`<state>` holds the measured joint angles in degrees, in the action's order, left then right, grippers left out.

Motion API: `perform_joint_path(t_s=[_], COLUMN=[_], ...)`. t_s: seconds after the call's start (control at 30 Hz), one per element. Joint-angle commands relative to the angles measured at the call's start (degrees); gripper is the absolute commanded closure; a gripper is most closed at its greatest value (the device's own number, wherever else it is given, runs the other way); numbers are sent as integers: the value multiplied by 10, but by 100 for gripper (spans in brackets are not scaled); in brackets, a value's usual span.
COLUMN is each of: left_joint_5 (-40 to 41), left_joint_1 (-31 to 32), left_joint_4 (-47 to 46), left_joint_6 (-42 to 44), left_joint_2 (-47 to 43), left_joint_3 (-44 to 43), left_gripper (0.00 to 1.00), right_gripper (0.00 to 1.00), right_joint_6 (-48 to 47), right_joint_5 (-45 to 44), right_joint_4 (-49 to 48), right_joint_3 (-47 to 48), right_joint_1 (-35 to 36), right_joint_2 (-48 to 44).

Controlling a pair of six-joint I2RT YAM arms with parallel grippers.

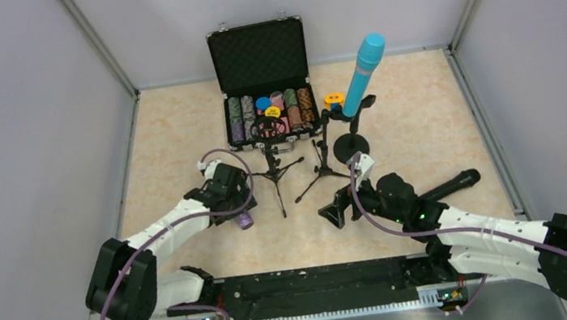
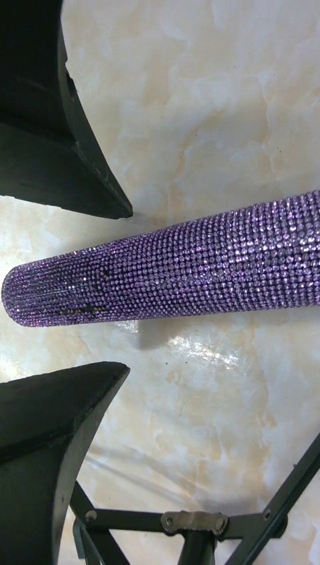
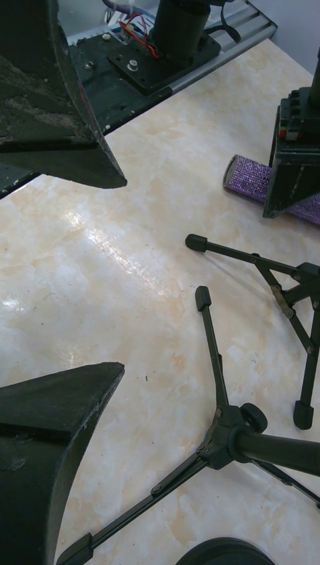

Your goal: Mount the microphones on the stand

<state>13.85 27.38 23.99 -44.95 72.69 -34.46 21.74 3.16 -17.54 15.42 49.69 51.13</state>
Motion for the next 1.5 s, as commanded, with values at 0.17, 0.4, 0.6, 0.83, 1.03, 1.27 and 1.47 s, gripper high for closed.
perform_joint_path(t_s=[0.17,0.4,0.6,0.83,1.03,1.27,1.47], left_joint_5=[14,32,0,-21,4,-16,-34], left_joint_1=[-27,-72,-107,-132,-132,-132,-132], left_joint_4=[0,47,34,27,38,30,23], left_joint_6=[34,62,76,80,90,112,128], left_joint_2=[-26,49,121,187,213,210,188], left_joint_3=[-25,-103,-146,-183,-197,-188,-187], left_gripper=[13,16,17,25,40,83,100], right_gripper=[1,1,1,1,1,1,1], right_joint_6=[5,3,5,-1,0,1,-14], right_joint_5=[3,1,2,-7,-8,0,-8], right_joint_4=[-15,-13,-11,0,-8,-21,2], right_joint_3=[15,13,13,13,10,12,20], right_joint_1=[-5,-6,-6,-6,-6,-5,-6], right_joint_2=[-9,-13,-15,-25,-22,-8,-19])
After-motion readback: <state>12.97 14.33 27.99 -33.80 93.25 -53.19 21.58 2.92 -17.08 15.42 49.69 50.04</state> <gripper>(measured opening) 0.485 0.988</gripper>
